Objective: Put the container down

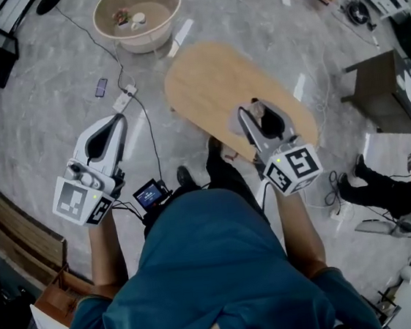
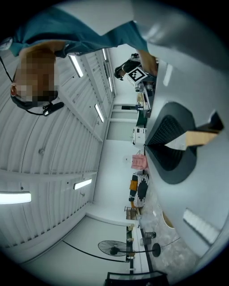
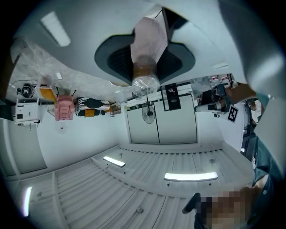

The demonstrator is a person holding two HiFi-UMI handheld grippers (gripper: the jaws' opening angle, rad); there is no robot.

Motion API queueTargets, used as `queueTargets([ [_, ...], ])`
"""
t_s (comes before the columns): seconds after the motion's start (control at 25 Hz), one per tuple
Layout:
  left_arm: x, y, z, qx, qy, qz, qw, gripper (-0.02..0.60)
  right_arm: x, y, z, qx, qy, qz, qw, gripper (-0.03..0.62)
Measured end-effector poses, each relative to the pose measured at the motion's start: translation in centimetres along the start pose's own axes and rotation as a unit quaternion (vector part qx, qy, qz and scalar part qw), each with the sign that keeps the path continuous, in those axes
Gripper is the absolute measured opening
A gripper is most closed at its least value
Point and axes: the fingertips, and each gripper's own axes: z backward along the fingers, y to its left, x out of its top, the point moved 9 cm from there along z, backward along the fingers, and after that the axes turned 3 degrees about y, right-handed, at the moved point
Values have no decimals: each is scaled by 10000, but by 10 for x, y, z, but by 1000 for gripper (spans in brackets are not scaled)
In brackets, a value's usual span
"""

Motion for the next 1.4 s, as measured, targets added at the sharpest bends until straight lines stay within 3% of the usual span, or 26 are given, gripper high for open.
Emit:
queueTargets([
  [0.24, -10, 13, 5, 385, 95, 185, 9990, -3, -32, -23, -51, 321, 132, 3, 9994, 153],
  [0.56, -22, 17, -1, 594, 387, 373, 9968, -3, -81, -53, -108, 492, 396, 2, 9980, 153],
  [1.04, -51, 34, -21, 804, 896, 743, 9899, -3, -180, -106, -192, 232, 1212, -252, 9920, 153],
  [1.4, -75, 48, -31, 935, 1273, 1003, 9823, -3, -259, -131, -238, 6, 1995, -431, 9789, 153],
])
